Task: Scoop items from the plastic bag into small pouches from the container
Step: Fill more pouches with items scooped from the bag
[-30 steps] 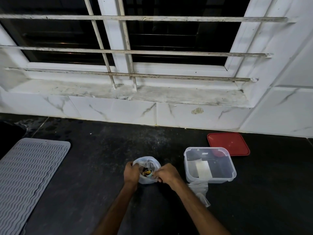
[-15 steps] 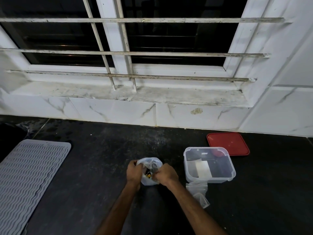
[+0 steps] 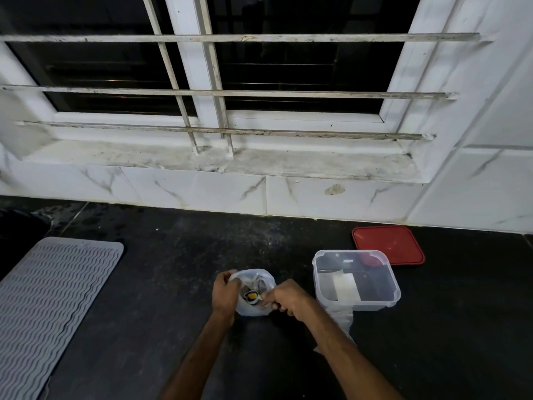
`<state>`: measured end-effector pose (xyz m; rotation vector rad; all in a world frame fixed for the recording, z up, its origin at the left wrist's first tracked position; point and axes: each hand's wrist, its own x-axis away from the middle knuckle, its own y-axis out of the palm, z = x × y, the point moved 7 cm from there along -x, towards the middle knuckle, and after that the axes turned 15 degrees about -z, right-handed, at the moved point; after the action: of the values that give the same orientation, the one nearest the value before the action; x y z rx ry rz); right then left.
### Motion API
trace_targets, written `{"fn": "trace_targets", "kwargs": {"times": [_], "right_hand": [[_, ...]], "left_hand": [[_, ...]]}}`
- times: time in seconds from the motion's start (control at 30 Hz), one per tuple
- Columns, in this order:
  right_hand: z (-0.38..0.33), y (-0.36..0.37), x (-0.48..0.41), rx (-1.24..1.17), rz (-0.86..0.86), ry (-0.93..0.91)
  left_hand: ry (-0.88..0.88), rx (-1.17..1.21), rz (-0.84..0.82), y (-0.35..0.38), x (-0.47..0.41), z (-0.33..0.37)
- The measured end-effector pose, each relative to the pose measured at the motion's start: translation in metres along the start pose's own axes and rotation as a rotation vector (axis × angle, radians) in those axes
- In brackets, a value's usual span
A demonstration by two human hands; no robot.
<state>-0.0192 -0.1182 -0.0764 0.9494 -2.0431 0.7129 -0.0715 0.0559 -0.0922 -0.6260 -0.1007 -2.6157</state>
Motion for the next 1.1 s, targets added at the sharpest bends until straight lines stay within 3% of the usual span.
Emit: {"fn": "trace_targets", "kwargs": {"times": [0.4, 0.53, 0.67, 0.8, 0.9, 1.1], "right_hand": [[-0.007, -0.026, 0.055, 0.076, -0.079, -0.141], [-0.001, -0.051, 0.085, 0.078, -0.073, -0.214], [0.026, -0.077, 0.113, 0.087, -0.034, -0.262], [0.053, -0.093, 0.131, 0.080, 0.016, -0.309], [0.079, -0.098, 0.141, 0.168, 0.039, -0.275], [0.109, -0.103, 0.141, 0.375, 0.095, -0.218]], "left_hand": [[0.136, 0.029, 0.001, -0.016, 0.021, 0.008], [0.449, -0.276, 0.109, -0.010, 0.050, 0.045], [0.691, -0.430, 0.028, 0.042, 0.097, 0.067], [0.644, -0.477, -0.206, 0.090, 0.125, 0.037], [0.589, -0.678, -0.342, 0.123, 0.139, -0.002], [0.459, -0.671, -0.312, 0.153, 0.150, -0.037]]}}
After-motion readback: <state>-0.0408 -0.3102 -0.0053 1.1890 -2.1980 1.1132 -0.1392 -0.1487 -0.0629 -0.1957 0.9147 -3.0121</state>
